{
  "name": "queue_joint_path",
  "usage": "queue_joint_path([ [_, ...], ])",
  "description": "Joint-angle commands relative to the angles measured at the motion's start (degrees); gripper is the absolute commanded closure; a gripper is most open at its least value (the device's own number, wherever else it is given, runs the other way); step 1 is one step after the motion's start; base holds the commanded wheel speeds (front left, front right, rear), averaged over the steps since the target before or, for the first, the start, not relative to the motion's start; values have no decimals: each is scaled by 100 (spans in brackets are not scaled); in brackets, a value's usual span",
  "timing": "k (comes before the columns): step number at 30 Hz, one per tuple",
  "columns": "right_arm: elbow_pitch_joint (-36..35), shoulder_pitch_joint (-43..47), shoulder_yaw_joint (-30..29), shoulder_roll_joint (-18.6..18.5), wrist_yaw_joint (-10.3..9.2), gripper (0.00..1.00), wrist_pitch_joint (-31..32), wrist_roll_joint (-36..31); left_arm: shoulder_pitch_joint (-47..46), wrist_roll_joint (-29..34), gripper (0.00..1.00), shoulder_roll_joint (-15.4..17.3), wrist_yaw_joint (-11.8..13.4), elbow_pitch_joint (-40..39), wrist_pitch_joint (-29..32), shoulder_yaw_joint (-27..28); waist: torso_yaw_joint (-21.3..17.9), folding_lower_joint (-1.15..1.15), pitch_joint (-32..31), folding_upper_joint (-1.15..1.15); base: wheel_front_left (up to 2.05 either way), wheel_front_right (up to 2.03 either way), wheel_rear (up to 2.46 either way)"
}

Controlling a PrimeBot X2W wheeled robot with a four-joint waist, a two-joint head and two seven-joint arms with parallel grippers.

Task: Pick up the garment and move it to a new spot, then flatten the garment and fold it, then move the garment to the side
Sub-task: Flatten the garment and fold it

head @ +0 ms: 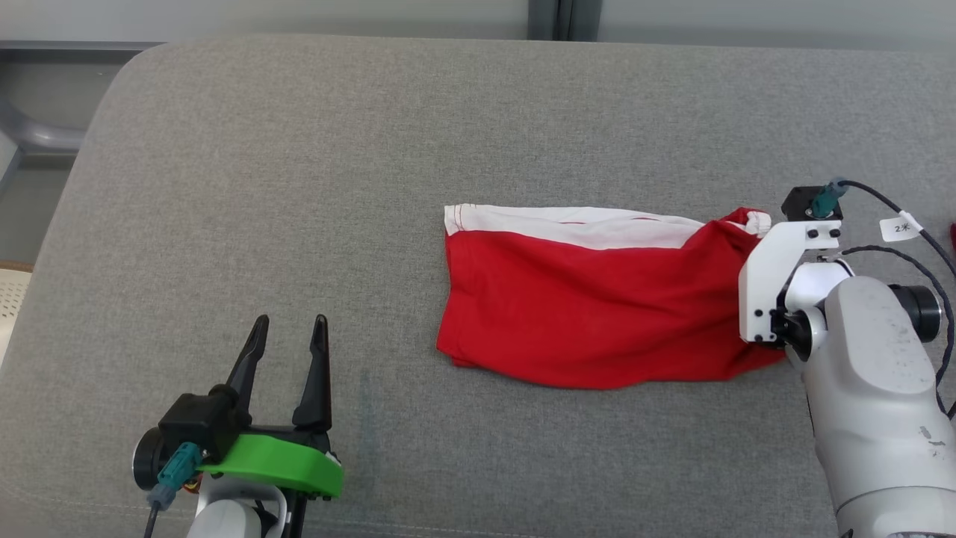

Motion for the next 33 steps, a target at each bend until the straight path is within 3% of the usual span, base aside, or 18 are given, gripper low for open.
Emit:
queue_joint_path([
  [1, 76, -32, -97, -190, -27, 100, -13, -169, -16, -67, 0, 9, -23, -19, 3, 6, 19, 0, 22, 0, 0, 0, 0],
  [11, -287, -207, -335, -827, -20, 100, 158, -759, 40, -102, 0, 9, -23, -63, 3, 8, 49, 0, -103, 0, 0, 0, 0],
  [16, -669, -309, -178, -816, -19, 100, 513, -699, 107, -103, 0, 8, -23, -56, 3, -3, 5, 0, -222, 0, 0, 0, 0],
  [21, -1062, -282, 750, -599, -18, 100, 941, -152, 172, -117, 0, 8, -23, -37, 3, -16, -32, 0, -357, 0, 0, 0, 0],
  [26, -1694, -100, 2089, -497, -18, 100, 1307, 693, 178, -165, 0, 8, -23, -40, 3, -13, -26, 0, -432, 0, 0, 0, 0],
  [33, -2049, 67, 3076, -264, -18, 100, 1439, 1388, 136, -228, 0, 8, -23, -82, 3, -106, 88, 0, -371, 0, 0, 0, 0],
])
